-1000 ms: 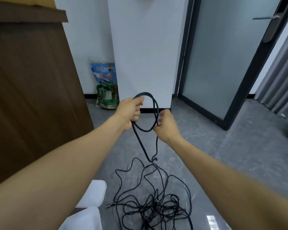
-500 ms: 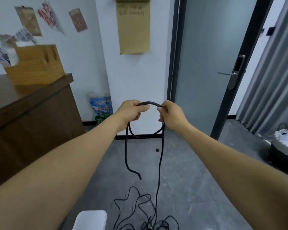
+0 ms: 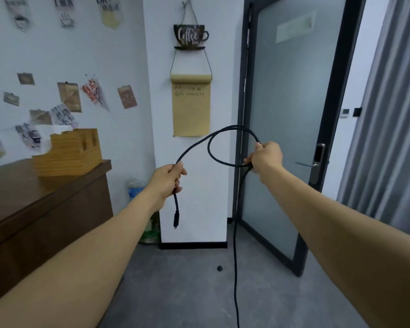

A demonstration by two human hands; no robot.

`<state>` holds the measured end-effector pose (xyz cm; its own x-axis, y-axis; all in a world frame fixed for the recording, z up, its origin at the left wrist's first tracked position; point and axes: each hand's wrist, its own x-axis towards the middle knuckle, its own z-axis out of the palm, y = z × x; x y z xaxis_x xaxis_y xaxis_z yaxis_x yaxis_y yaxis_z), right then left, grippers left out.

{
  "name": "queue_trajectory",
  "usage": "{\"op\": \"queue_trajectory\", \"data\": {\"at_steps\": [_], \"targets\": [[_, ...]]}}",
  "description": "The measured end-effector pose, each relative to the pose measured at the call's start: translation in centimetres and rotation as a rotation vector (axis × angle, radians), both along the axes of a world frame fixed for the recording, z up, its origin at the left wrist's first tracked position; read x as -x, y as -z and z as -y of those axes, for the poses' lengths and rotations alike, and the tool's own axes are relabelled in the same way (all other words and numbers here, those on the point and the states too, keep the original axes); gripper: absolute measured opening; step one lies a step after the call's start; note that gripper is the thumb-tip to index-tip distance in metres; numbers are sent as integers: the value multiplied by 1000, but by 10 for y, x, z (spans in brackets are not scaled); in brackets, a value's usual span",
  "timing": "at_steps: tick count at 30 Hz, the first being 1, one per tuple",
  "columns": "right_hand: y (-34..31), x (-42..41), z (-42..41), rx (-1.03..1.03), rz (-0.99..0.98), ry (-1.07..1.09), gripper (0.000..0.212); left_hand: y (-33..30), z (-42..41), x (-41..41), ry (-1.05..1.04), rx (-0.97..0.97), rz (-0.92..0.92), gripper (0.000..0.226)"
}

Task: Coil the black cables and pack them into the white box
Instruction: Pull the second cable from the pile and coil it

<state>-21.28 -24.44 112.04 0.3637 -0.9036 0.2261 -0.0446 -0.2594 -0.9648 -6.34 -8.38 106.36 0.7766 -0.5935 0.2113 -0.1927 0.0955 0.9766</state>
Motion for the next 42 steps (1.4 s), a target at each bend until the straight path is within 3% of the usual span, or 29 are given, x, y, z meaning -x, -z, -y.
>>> {"op": "queue_trajectory", "data": {"at_steps": [7,9,11,14,15,19,24,31,33,39,42], "targets": [[8,14,-11,209,-343,-24,25,-62,-1,1,59,49,188,33],[5,12,-21,245,-415,-108,30,-73,3,5,121,51,191,33],[4,2,-36,209,-368,-262,45,-79,5,7,191,52,184,33],[3,-16,-56,148,-275,-426,8,-83,9,7,250,40,183,34],[4,-19,-60,113,-239,-450,6,-84,8,6,263,40,171,34],[8,-23,-66,6,-145,-413,28,-91,-2,-12,217,141,-13,33],[20,-19,-54,86,-209,-207,29,-94,-23,-55,189,240,-330,31],[37,-22,-53,244,-285,17,24,-81,-30,-76,281,373,-503,29],[32,-29,-59,372,-341,30,18,-82,-30,-68,296,334,-358,28],[1,-35,-91,695,-746,-148,15,-70,-23,-44,311,-69,434,28],[-17,-36,-97,733,-708,-282,11,-62,-20,-34,352,-272,662,32]]}}
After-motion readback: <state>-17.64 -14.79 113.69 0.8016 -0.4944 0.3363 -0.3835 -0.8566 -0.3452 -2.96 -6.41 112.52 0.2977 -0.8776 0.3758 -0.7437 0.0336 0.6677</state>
